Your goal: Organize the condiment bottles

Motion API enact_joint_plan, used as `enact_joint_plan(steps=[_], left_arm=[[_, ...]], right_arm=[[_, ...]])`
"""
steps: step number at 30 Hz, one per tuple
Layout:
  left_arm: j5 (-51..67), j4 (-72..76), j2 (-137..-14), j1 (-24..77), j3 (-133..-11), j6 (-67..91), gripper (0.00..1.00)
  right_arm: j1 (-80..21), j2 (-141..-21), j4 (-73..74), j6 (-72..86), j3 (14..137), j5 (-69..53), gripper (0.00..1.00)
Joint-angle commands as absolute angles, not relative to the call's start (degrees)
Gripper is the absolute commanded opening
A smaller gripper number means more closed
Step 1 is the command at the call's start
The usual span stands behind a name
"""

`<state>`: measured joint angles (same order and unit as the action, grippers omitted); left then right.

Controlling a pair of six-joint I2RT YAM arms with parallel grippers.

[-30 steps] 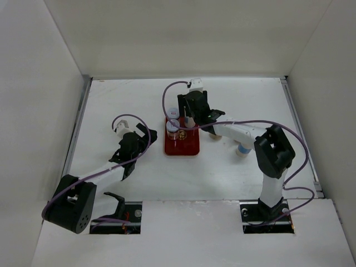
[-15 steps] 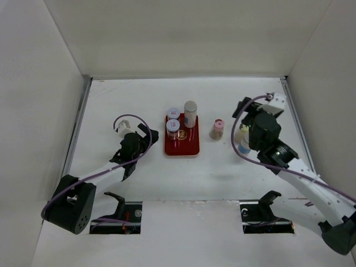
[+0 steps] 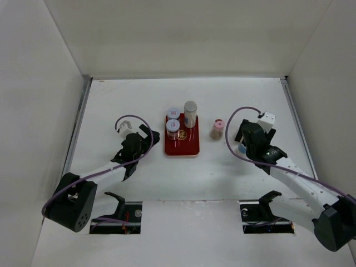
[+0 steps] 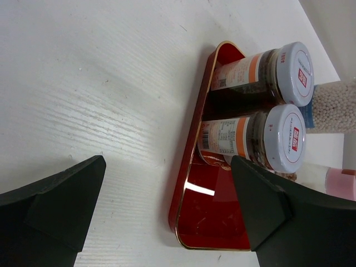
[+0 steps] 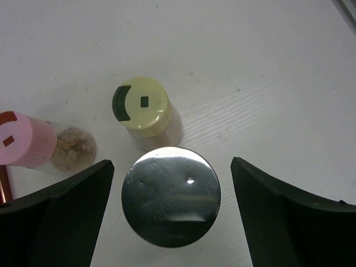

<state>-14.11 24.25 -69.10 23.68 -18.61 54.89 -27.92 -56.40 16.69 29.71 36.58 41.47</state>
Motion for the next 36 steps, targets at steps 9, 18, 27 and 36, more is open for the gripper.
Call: enact_joint_plan(steps=[9, 18, 27, 36], left_arm=[[-14.9, 26.8, -69.3, 24.0, -19.2, 55.2, 1.00], [-14.4, 26.6, -70.8, 24.1, -19.9, 55.3, 1.00], [-12.7, 26.8, -70.8, 23.6, -20.0, 55.3, 1.00], [-13.0, 26.9, -69.9, 22.8, -19.4, 55.2, 1.00]], right_arm=[[-34.0, -52.1, 18.4, 33.1, 43.0, 40.1, 0.48], [-48.5, -66.5, 3.2, 29.7, 56.0, 35.3, 0.50], [-48.7, -87.3, -5.8, 20.4, 69.7, 33.7, 0.52], [-45.9, -97.3, -5.3, 18.7, 73.9, 33.4, 0.52]])
